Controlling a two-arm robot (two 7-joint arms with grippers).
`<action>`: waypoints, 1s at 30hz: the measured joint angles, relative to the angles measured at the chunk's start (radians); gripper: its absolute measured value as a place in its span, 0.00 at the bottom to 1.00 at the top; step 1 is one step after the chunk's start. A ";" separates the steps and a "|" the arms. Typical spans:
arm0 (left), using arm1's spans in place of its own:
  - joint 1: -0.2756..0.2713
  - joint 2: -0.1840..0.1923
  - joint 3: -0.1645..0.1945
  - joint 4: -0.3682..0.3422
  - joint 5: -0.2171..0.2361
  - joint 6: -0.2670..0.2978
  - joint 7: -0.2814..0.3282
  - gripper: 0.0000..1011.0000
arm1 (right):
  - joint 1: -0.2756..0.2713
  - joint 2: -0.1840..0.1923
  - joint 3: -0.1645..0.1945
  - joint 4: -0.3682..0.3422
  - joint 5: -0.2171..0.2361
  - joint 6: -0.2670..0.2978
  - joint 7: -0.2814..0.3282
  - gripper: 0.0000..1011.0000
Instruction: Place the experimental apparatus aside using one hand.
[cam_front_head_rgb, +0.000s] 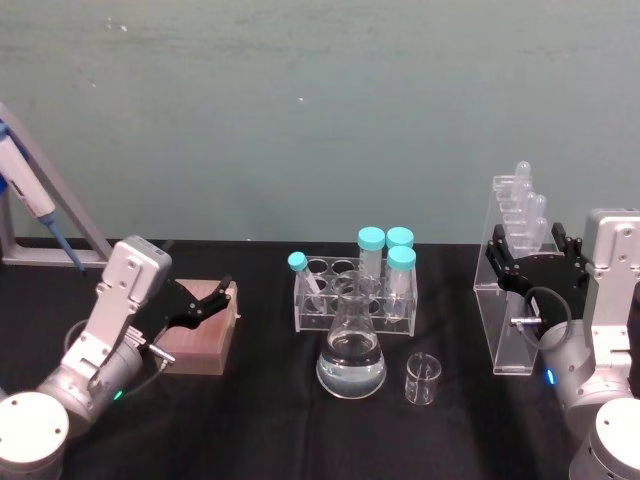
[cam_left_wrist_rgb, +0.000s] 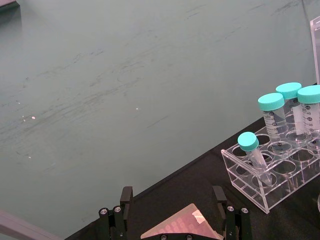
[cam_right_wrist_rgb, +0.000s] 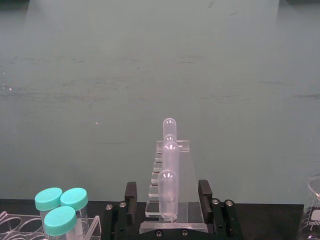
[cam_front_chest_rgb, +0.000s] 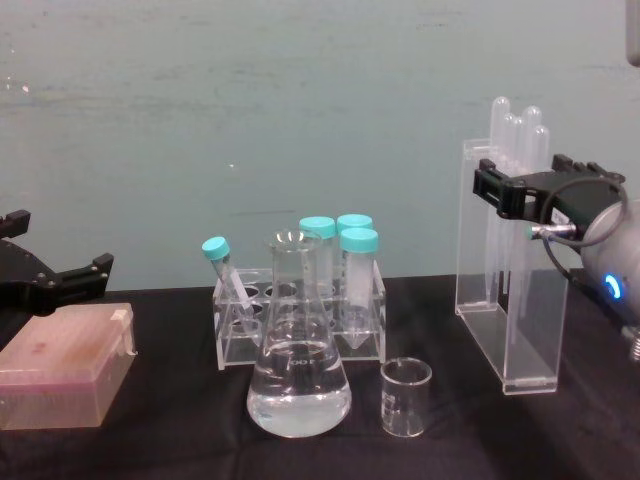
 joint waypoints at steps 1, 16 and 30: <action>0.000 0.000 0.000 0.000 0.000 0.000 0.000 0.99 | 0.000 0.000 0.000 0.000 0.000 0.000 0.000 0.76; 0.000 0.000 0.000 0.000 0.000 0.000 0.000 0.99 | 0.000 0.000 0.000 0.000 0.000 0.000 0.000 0.59; 0.000 0.000 0.000 0.000 0.000 0.000 0.000 0.99 | 0.000 0.000 0.000 0.000 0.000 0.000 0.000 0.59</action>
